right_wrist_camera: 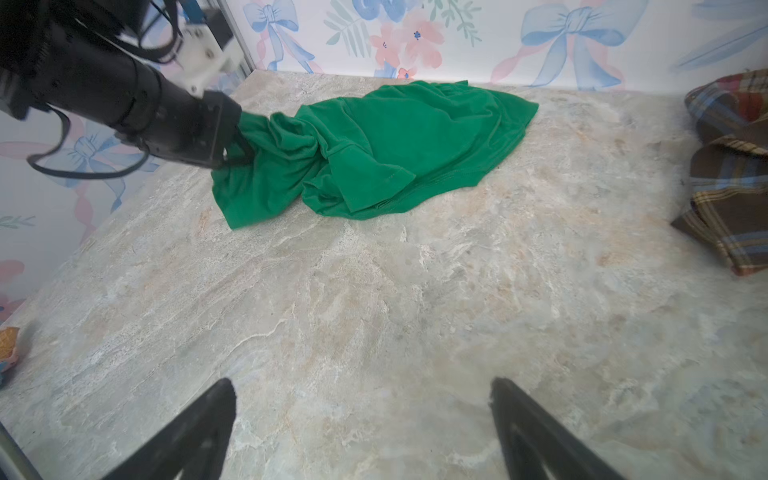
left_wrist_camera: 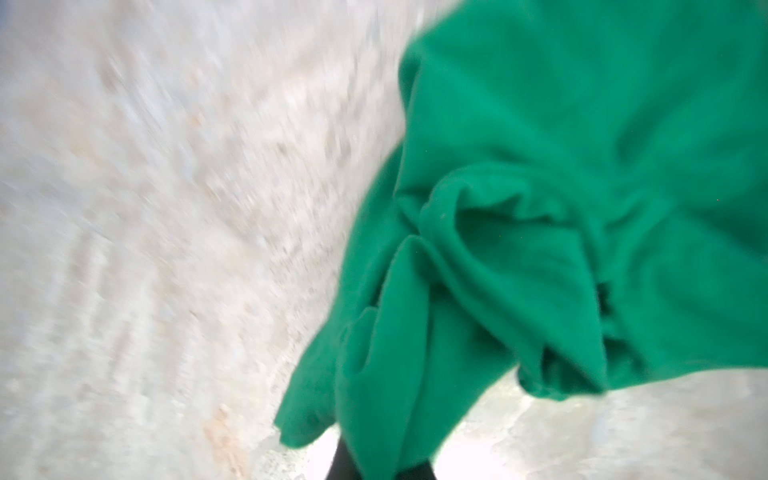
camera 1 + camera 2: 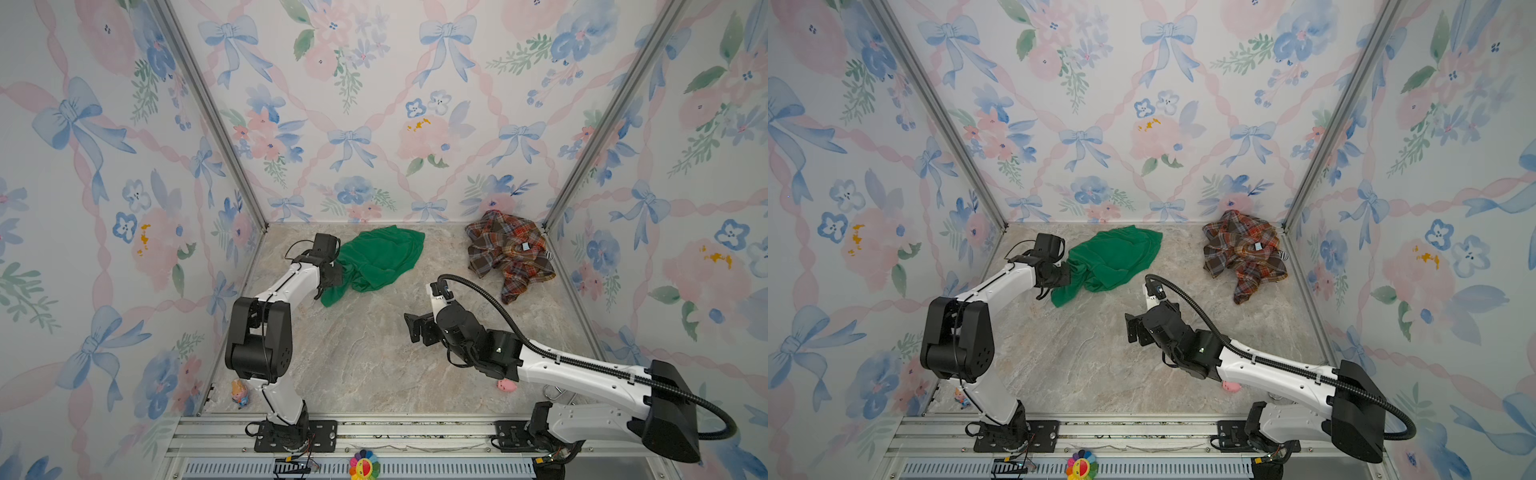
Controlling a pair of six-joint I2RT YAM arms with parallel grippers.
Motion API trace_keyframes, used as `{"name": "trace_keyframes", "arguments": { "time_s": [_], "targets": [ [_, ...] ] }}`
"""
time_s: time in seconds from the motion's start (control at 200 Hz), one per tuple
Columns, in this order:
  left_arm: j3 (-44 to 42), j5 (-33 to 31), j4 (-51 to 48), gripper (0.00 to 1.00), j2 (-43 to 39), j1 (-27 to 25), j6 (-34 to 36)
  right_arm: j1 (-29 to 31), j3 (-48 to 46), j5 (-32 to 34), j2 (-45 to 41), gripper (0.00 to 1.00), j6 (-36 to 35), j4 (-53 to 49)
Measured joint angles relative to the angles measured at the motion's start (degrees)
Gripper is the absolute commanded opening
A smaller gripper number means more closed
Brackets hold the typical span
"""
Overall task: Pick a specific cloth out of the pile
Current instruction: 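Lift the green cloth with the left gripper toward the far wall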
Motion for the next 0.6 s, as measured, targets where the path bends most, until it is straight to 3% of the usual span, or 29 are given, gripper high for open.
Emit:
{"name": "trace_keyframes", "arguments": {
  "time_s": [0.33,0.6],
  "targets": [
    [30.5,5.0,1.7,0.00,-7.0,0.1,2.0,-0.8,0.8,1.3,-1.7,0.97,0.0,-1.9],
    [40.1,1.2,1.7,0.00,-7.0,3.0,2.8,-0.8,0.5,1.4,-3.2,0.97,0.9,-3.5]
  ]
}}
